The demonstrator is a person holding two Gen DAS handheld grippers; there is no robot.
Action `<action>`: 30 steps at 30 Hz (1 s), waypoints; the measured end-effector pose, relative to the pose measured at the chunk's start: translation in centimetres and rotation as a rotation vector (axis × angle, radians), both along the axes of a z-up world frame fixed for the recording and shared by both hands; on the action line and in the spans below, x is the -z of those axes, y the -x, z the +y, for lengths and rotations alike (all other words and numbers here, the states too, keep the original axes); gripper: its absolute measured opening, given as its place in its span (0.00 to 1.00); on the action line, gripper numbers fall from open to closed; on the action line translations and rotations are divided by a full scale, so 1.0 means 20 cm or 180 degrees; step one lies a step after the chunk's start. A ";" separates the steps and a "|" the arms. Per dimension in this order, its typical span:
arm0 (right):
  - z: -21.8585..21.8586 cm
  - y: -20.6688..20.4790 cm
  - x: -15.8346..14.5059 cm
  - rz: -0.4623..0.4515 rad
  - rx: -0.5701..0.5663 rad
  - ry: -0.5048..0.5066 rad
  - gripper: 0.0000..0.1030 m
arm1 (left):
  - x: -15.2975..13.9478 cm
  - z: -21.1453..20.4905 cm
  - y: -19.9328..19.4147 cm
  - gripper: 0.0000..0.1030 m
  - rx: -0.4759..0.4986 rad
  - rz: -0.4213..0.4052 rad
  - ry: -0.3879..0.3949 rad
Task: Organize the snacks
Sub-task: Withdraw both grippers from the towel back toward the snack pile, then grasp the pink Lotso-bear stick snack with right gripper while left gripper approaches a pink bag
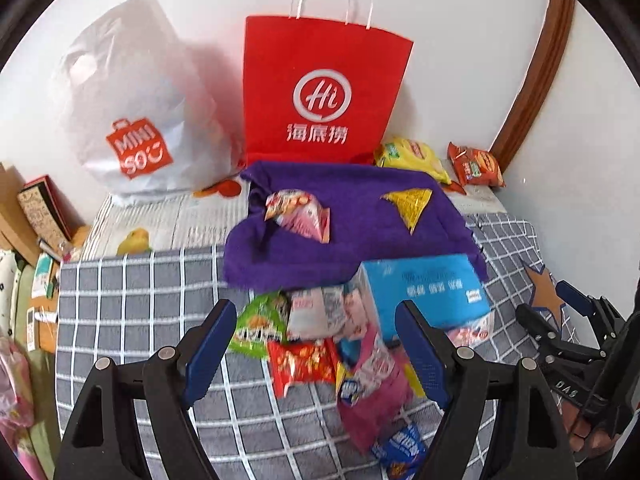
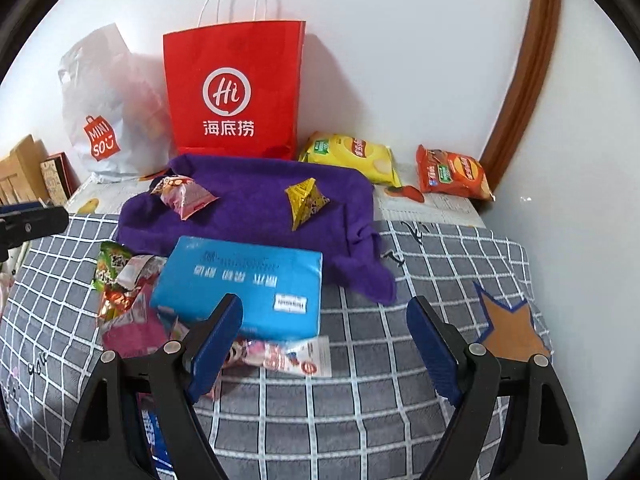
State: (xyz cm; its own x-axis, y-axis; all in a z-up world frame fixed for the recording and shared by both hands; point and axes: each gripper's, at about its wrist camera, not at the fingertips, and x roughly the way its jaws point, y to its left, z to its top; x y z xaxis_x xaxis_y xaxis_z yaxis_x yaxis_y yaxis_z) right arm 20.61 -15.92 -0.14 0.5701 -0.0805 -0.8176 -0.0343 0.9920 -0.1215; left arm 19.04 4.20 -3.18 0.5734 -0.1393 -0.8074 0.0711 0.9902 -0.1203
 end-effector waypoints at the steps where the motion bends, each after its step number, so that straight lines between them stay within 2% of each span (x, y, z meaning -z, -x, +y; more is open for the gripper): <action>1: -0.01 0.02 0.00 -0.0013 -0.0002 -0.0050 0.81 | 0.02 0.01 0.01 0.78 0.0002 0.0030 0.0026; 7: -0.06 0.11 0.07 -0.0140 -0.0096 -0.0231 0.81 | 0.08 0.09 0.10 0.78 -0.0174 0.0062 0.0202; 11: -0.08 0.11 0.15 -0.0003 -0.0134 -0.0235 0.81 | 0.11 0.13 0.11 0.78 -0.0221 0.0061 0.0235; 15: -0.12 0.08 0.22 0.0067 -0.0151 -0.0393 0.79 | 0.13 0.14 0.12 0.78 -0.0240 0.0070 0.0230; 17: -0.14 0.06 0.26 0.0102 -0.0158 -0.0444 0.76 | 0.15 0.14 0.13 0.78 -0.0249 0.0070 0.0207; 19: -0.16 0.04 0.31 0.0137 -0.0152 -0.0481 0.66 | 0.17 0.14 0.13 0.78 -0.0258 0.0103 0.0165; 24: -0.19 -0.03 0.41 0.0322 -0.0200 -0.0649 0.62 | 0.22 0.14 0.10 0.78 -0.0259 0.0174 0.0157; 26: -0.19 -0.04 0.44 0.0364 -0.0267 -0.0714 0.56 | 0.24 0.14 0.09 0.78 -0.0254 0.0195 0.0158; 27: -0.19 -0.03 0.45 0.0359 -0.0290 -0.0746 0.47 | 0.24 0.14 0.09 0.78 -0.0251 0.0205 0.0153; 28: -0.19 -0.03 0.46 0.0368 -0.0312 -0.0780 0.33 | 0.25 0.13 0.08 0.78 -0.0249 0.0218 0.0150; 29: -0.19 -0.03 0.46 0.0398 -0.0334 -0.0823 0.28 | 0.26 0.13 0.08 0.78 -0.0246 0.0229 0.0151; 30: -0.20 -0.03 0.47 0.0413 -0.0331 -0.0834 0.19 | 0.26 0.13 0.08 0.78 -0.0240 0.0245 0.0160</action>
State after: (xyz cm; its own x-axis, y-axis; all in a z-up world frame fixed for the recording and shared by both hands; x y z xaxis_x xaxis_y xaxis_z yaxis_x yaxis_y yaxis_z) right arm 21.11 -19.85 -9.47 0.4536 0.1959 -0.8694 -0.1357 0.9794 0.1499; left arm 17.38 6.78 -8.44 0.5202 -0.1395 -0.8426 -0.0147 0.9850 -0.1721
